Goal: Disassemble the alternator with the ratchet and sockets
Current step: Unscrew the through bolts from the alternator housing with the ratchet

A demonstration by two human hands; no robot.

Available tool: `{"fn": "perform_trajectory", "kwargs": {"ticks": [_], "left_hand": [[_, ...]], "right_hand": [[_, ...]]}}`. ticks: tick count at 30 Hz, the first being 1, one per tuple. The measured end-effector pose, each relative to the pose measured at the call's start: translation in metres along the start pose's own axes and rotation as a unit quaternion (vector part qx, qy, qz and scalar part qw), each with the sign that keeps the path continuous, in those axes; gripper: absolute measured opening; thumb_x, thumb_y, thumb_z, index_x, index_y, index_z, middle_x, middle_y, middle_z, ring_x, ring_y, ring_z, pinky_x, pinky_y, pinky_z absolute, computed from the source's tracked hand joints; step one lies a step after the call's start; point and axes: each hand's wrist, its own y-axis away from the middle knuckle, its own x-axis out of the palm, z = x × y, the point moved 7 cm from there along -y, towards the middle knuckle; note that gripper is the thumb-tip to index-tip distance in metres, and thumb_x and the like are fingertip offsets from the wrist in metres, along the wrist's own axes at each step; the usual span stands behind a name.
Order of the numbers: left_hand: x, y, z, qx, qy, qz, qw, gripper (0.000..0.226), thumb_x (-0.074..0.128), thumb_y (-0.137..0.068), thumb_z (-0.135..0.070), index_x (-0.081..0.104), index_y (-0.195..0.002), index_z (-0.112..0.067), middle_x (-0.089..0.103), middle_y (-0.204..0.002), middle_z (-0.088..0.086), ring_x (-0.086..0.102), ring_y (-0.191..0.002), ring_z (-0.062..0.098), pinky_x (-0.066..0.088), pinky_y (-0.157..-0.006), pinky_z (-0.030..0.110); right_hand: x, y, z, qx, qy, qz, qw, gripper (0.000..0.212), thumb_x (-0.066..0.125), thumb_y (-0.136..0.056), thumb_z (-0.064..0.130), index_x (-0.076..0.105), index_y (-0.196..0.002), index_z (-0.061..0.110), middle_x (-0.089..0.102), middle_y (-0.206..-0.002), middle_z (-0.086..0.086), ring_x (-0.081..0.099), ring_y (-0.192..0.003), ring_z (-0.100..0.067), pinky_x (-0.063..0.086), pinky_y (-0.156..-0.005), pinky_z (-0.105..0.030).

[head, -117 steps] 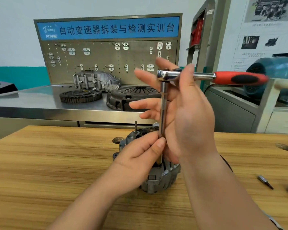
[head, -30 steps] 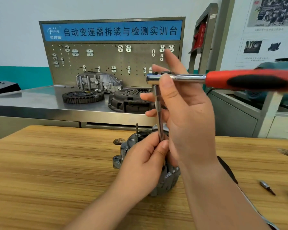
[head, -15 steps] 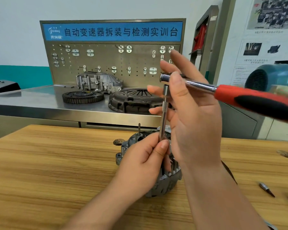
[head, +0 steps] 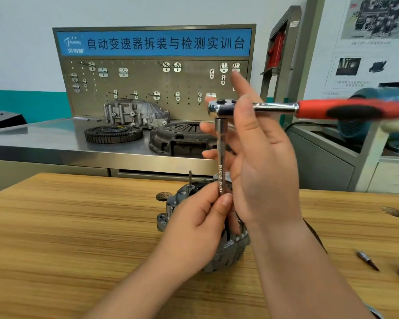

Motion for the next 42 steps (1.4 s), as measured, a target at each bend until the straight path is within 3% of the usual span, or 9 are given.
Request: {"fn": "perform_trajectory", "kwargs": {"ticks": [5,10,12,15,20,25,29,36,42], "left_hand": [[0.0,-0.001,0.001,-0.007,-0.003,0.007,1.0,0.033,0.041,-0.091,-0.036,0.064,-0.092,-0.013,0.067,-0.072,-0.005,0.058,-0.064,0.016,0.046,-0.06,0.028],[-0.002,0.002,0.004,-0.018,0.056,0.024,0.998,0.038,0.039,-0.09,-0.048,0.061,-0.096,-0.018,0.07,-0.093,0.002,0.062,-0.088,0.027,0.049,-0.08,0.04],[-0.001,0.002,0.001,-0.009,0.028,0.028,0.999,0.038,0.039,-0.089,-0.049,0.061,-0.093,-0.019,0.069,-0.085,-0.001,0.061,-0.077,0.024,0.049,-0.07,0.038],[-0.002,0.001,0.0,-0.004,0.015,0.008,1.0,0.027,0.041,-0.092,-0.037,0.06,-0.084,-0.019,0.063,-0.065,-0.01,0.053,-0.056,0.013,0.044,-0.054,0.025],[-0.002,0.0,0.001,-0.014,0.014,-0.006,1.0,0.024,0.041,-0.089,-0.035,0.06,-0.082,-0.021,0.061,-0.06,-0.013,0.05,-0.052,0.006,0.04,-0.049,0.02],[0.0,0.001,0.001,-0.017,0.054,0.018,0.998,0.04,0.041,-0.091,-0.046,0.062,-0.098,-0.013,0.069,-0.084,0.004,0.061,-0.08,0.032,0.05,-0.073,0.05],[0.0,0.001,0.001,-0.014,0.032,0.018,0.999,0.036,0.041,-0.092,-0.041,0.062,-0.097,-0.013,0.07,-0.086,0.003,0.061,-0.08,0.034,0.049,-0.072,0.049],[-0.003,-0.001,0.0,-0.027,0.03,0.005,0.999,0.029,0.043,-0.09,-0.033,0.062,-0.081,-0.013,0.066,-0.067,0.0,0.057,-0.067,0.042,0.047,-0.063,0.054],[-0.004,-0.002,0.0,-0.029,0.074,0.035,0.996,0.031,0.038,-0.094,-0.029,0.062,-0.093,-0.009,0.066,-0.07,-0.004,0.062,-0.072,0.022,0.052,-0.075,0.04]], "right_hand": [[0.003,-0.006,0.009,-0.023,0.018,0.034,0.999,0.028,0.059,-0.087,0.022,0.062,-0.108,0.041,0.063,-0.114,0.012,0.067,-0.088,-0.005,0.054,-0.061,-0.022],[0.005,-0.001,-0.006,0.045,-0.081,0.034,0.995,0.041,0.034,-0.096,0.045,0.052,-0.128,0.027,0.072,-0.111,-0.004,0.071,-0.077,-0.019,0.056,-0.058,-0.025],[0.006,0.001,-0.009,0.062,-0.08,0.03,0.994,0.052,0.034,-0.092,0.051,0.049,-0.132,0.022,0.073,-0.106,-0.006,0.071,-0.074,-0.019,0.055,-0.057,-0.025],[0.004,0.001,-0.003,0.025,-0.035,0.017,0.999,0.035,0.045,-0.093,0.041,0.057,-0.124,0.031,0.07,-0.114,-0.005,0.07,-0.079,-0.017,0.055,-0.057,-0.024],[0.009,0.0,0.006,-0.033,-0.004,0.049,0.998,0.028,0.051,-0.094,0.026,0.057,-0.118,0.038,0.06,-0.131,0.0,0.07,-0.088,-0.014,0.054,-0.061,-0.023],[0.003,-0.001,-0.008,0.069,-0.068,0.034,0.995,0.042,0.032,-0.097,0.046,0.054,-0.125,0.024,0.073,-0.11,-0.004,0.072,-0.071,-0.021,0.055,-0.056,-0.024],[0.004,0.0,-0.009,0.076,-0.047,0.035,0.995,0.046,0.037,-0.092,0.051,0.056,-0.124,0.023,0.074,-0.104,-0.006,0.071,-0.071,-0.019,0.055,-0.057,-0.024],[0.008,-0.001,0.008,0.003,-0.003,0.06,0.998,0.029,0.056,-0.088,0.024,0.06,-0.116,0.032,0.066,-0.12,0.001,0.07,-0.086,-0.016,0.054,-0.06,-0.022],[0.003,-0.001,-0.006,0.097,-0.052,0.041,0.993,0.045,0.043,-0.087,0.049,0.058,-0.121,0.024,0.074,-0.103,-0.008,0.07,-0.069,-0.021,0.055,-0.058,-0.028]]}}
